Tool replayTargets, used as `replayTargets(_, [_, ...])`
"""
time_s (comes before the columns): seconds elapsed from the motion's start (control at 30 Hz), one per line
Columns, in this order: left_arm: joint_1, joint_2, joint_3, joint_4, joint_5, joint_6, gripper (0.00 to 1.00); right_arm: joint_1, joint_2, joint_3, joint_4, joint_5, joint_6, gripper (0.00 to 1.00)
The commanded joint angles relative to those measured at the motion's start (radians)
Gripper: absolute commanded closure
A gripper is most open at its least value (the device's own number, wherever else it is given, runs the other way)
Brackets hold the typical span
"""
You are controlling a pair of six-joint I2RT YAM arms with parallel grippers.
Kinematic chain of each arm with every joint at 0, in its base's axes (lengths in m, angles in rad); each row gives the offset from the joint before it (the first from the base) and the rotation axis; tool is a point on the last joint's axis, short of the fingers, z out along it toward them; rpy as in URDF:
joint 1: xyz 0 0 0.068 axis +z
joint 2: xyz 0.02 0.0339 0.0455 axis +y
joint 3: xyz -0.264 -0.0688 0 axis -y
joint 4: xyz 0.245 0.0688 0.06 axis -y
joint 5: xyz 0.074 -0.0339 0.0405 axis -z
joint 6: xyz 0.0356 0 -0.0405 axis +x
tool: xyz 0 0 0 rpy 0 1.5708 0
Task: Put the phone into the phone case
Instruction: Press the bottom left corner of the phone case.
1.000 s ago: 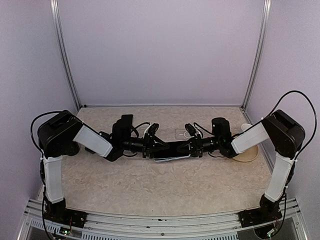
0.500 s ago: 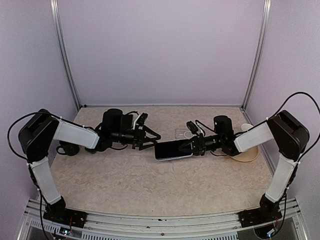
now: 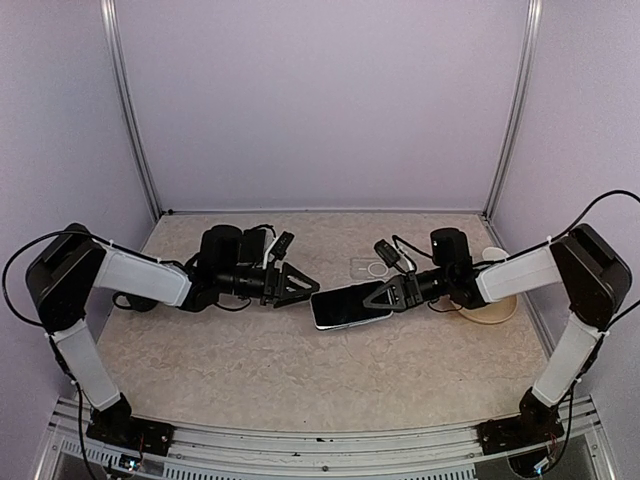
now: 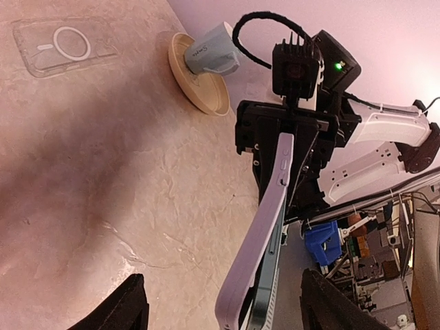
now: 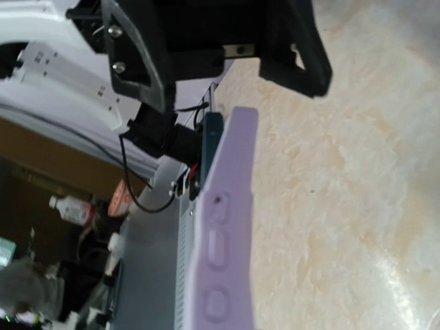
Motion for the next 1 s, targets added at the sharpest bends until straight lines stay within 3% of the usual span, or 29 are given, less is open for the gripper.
replayTargets(0.0, [-0.041, -0.038, -0.001, 0.046, 0.029, 0.054, 0.26, -0.003, -0.056, 0.011, -0.080, -0.078, -0.166, 0.98])
replayTargets(0.2, [-0.079, -0.033, -0.001, 0.107, 0.094, 0.050, 0.27, 0.017, -0.113, 0.026, -0.225, -0.063, -0.340, 0.99])
replayTargets(0.43, [-0.111, -0.022, -0.002, 0.135, 0.147, 0.046, 0.35, 0.036, -0.161, 0.024, -0.269, -0.039, -0.413, 0.98])
replayTargets(0.7, [-0.117, -0.028, -0.025, 0.196, 0.181, 0.013, 0.60, 0.039, -0.161, 0.035, -0.322, 0.015, -0.454, 0.98])
replayTargets(0.97, [-0.119, -0.036, -0.033, 0.217, 0.200, 0.005, 0.76, 0.035, -0.169, 0.044, -0.347, 0.052, -0.463, 0.97])
